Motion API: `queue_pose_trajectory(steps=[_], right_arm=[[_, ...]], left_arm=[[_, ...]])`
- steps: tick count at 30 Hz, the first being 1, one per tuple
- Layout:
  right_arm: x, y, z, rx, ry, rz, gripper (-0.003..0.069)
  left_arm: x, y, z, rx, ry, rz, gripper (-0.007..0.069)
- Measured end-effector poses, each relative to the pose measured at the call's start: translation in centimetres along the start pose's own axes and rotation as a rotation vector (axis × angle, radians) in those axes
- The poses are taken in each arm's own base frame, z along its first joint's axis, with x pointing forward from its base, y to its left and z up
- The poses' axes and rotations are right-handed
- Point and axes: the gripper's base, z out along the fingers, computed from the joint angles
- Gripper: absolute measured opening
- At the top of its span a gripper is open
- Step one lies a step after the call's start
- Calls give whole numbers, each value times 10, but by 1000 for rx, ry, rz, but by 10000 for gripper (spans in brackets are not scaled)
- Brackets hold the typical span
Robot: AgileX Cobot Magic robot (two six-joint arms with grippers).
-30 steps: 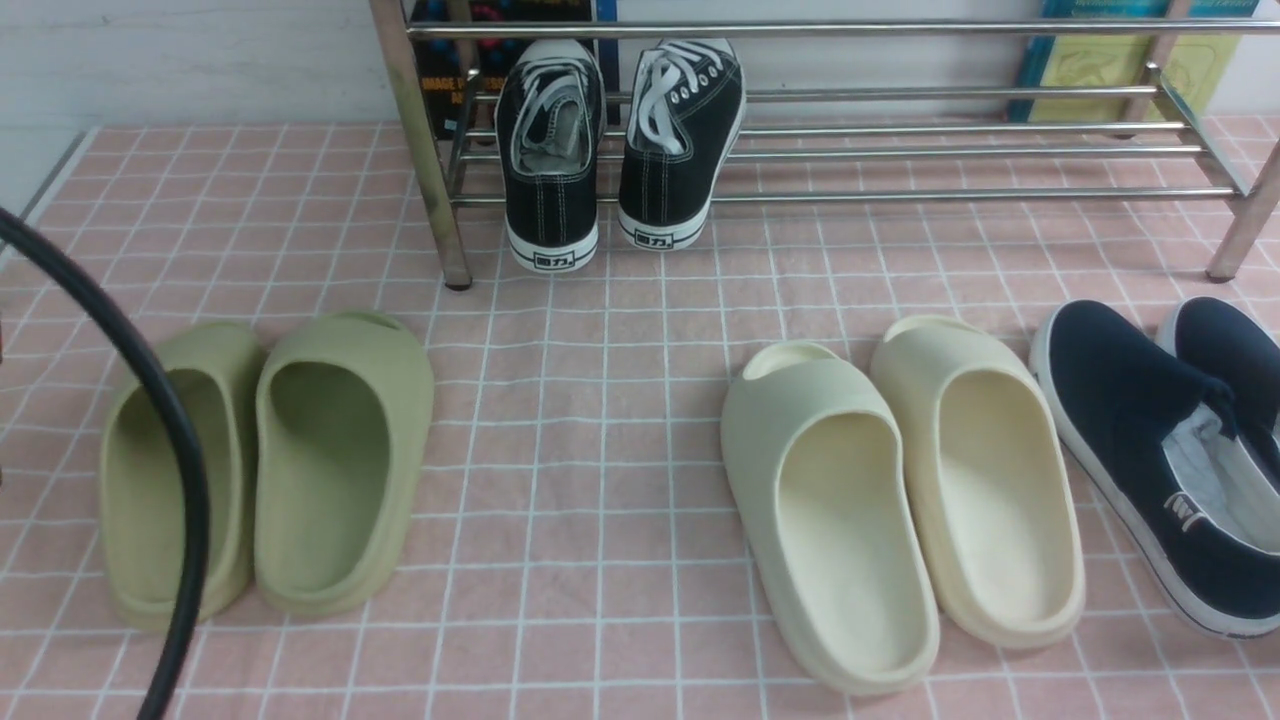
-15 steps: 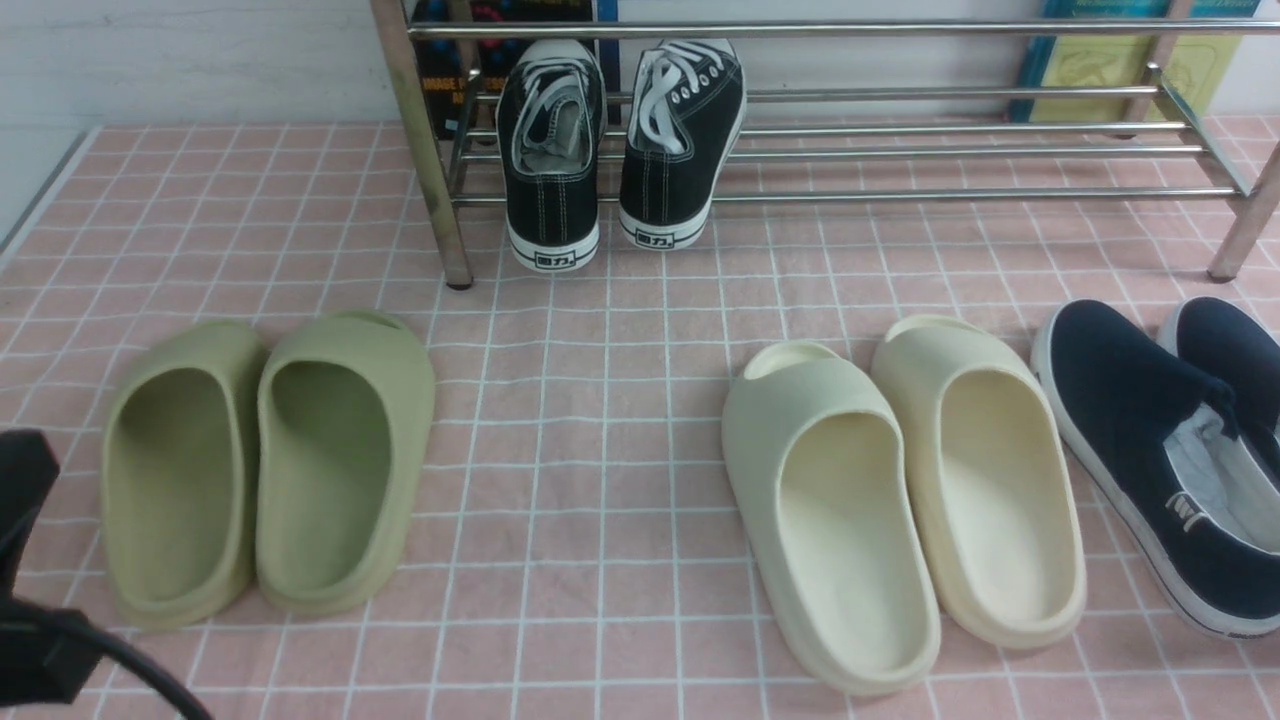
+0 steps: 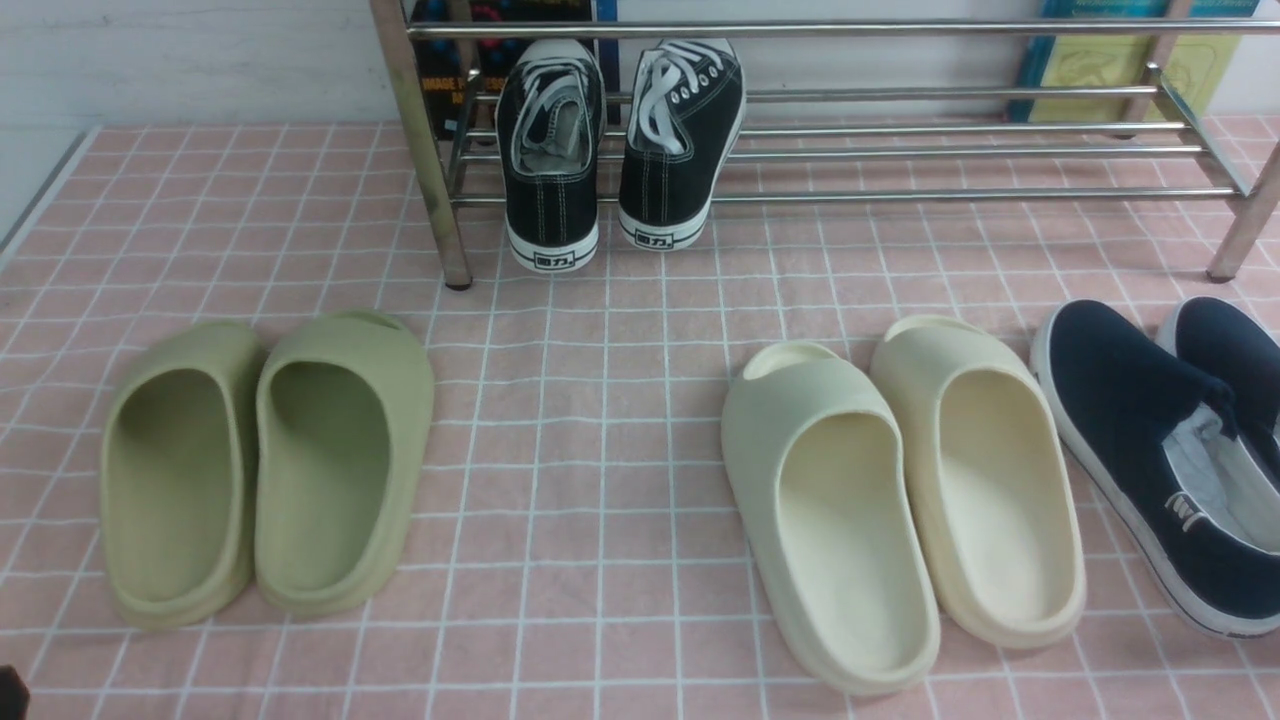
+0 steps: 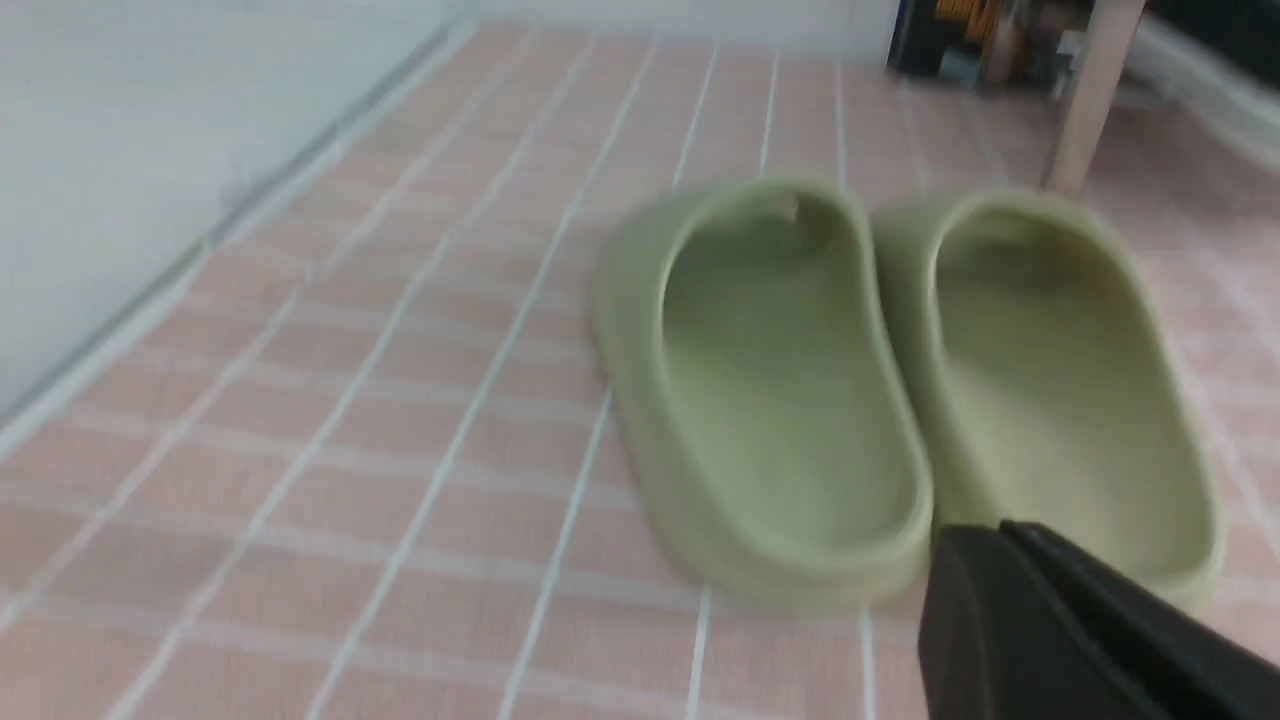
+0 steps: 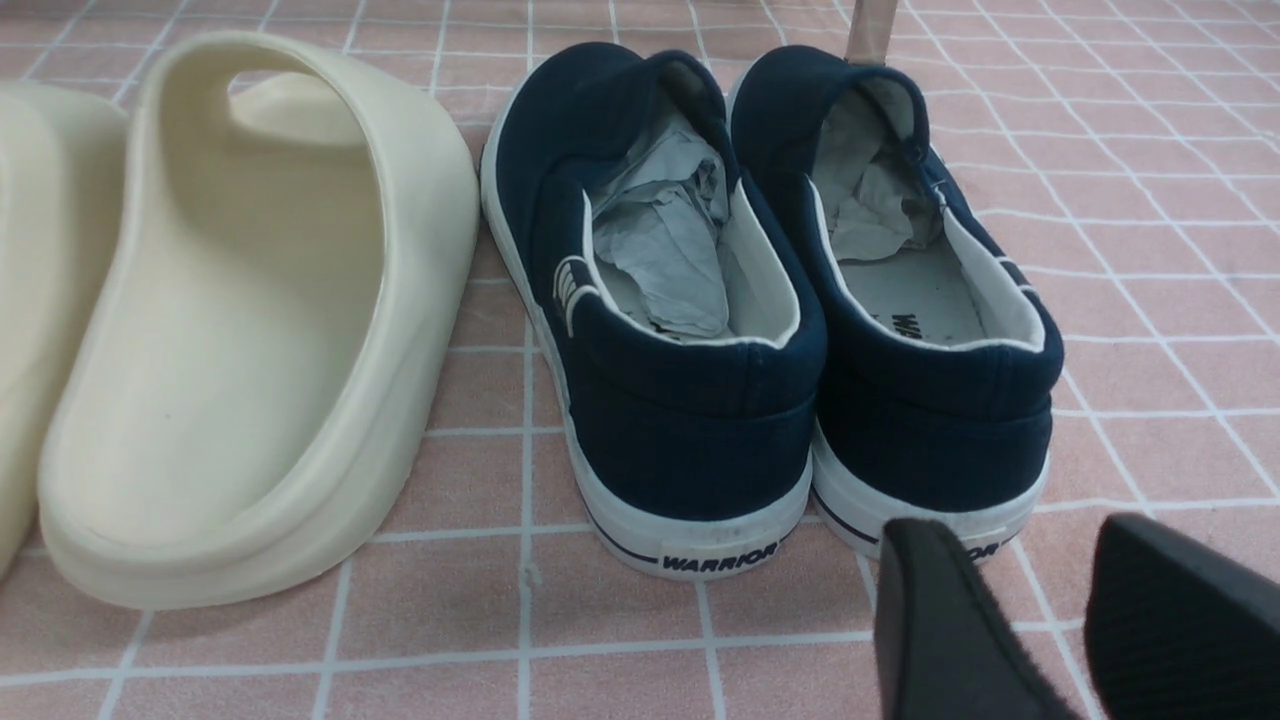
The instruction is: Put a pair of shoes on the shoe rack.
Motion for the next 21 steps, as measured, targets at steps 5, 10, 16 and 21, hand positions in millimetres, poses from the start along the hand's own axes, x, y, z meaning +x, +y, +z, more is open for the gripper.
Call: queue_pose_trajectory(steps=[5, 10, 16, 21], right_arm=[[0, 0, 0, 0, 0, 0, 240], [0, 0, 0, 0, 0, 0, 240], [0, 0, 0, 0, 0, 0, 240], [0, 0, 0, 0, 0, 0, 240]], left_arm=[[4, -2, 0, 36, 52, 59, 18], [5, -3, 0, 59, 53, 87, 20], [5, -3, 0, 60, 53, 89, 22], [5, -3, 0, 60, 53, 90, 25]])
